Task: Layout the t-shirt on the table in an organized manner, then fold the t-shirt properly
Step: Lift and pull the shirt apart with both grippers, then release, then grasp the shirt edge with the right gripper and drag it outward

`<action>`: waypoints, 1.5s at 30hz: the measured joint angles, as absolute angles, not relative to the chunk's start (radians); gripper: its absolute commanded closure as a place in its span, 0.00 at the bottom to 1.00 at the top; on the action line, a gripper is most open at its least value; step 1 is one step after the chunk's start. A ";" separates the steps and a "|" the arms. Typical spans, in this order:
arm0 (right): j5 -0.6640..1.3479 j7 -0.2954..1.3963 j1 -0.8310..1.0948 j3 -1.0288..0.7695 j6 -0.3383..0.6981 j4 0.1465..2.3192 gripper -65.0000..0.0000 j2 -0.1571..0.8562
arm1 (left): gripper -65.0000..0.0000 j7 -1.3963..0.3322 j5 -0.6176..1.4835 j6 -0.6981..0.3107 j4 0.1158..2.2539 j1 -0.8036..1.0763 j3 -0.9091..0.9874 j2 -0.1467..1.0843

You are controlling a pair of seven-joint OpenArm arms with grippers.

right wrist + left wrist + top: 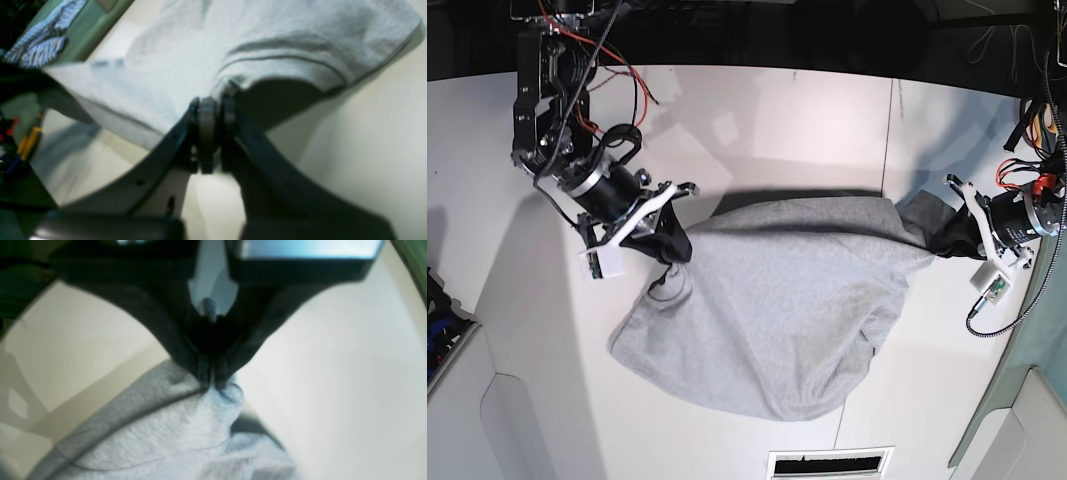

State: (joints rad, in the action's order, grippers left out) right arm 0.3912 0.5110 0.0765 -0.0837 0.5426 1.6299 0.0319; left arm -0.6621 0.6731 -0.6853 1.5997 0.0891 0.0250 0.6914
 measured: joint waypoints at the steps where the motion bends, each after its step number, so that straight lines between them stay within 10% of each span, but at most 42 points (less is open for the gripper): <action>1: 0.392 0.517 0.110 -0.084 0.544 1.651 1.00 0.038 | 1.00 -0.675 0.697 -0.690 1.619 0.104 0.025 0.702; 16: 0.396 0.511 0.430 -0.083 0.546 1.760 0.99 0.102 | 1.00 -0.755 0.779 -0.693 1.713 0.307 0.022 0.720; 19: 0.395 0.472 0.420 -0.083 0.539 1.760 0.65 0.102 | 1.00 -0.755 0.779 -0.693 1.713 0.305 0.022 0.720; 22: 0.396 0.472 0.393 -0.084 0.539 1.760 0.48 0.102 | 0.80 -0.755 0.778 -0.693 1.713 0.305 0.022 0.720; 26: 0.399 0.472 0.347 -0.112 0.543 1.760 0.48 0.099 | 0.64 -0.759 0.776 -0.693 1.713 0.305 0.022 0.720; 38: 0.437 0.480 0.220 -0.379 0.535 1.760 0.48 0.099 | 0.63 -0.771 0.772 -0.693 1.711 0.305 0.022 0.720; 45: 0.308 0.478 0.133 -0.417 0.300 1.711 0.48 0.099 | 0.63 -0.771 0.779 -0.693 1.710 0.305 0.022 0.721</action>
State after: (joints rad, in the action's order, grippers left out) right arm 0.3084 0.4782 0.1333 -0.4171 0.3000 1.7107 0.0994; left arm -0.7708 0.7788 -0.6930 1.7103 0.3046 0.0216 0.7208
